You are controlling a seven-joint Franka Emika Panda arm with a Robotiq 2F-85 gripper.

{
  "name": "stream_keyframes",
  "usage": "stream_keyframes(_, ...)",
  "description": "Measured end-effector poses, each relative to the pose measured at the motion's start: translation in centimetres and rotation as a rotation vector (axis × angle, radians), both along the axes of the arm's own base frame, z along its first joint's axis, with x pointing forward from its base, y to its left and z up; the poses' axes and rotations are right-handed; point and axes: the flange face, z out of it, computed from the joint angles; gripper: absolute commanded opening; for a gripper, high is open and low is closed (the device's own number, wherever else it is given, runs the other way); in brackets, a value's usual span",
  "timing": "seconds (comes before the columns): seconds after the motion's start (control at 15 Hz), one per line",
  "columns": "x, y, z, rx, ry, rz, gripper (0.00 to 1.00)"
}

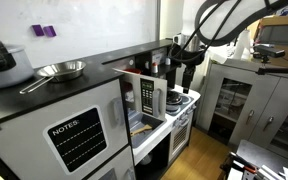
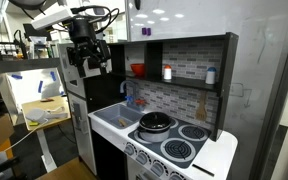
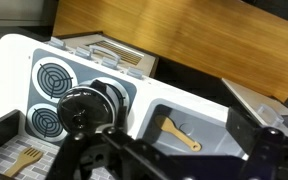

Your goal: Remove the wooden spoon from the sink and put it on the stove

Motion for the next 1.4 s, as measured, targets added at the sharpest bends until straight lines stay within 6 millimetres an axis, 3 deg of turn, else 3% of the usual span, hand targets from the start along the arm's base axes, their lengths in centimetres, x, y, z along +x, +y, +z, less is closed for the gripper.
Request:
stream_keyframes(0.4,2.6,-0.1,-2.6,0.004,-0.045,0.077,1.0)
stream_keyframes(0.93,5.5,2.2,-4.9,0.049,-0.085,0.136,1.0)
stream_keyframes(1.4,5.6,2.3,-4.9,0.051,-0.084,0.135,1.0)
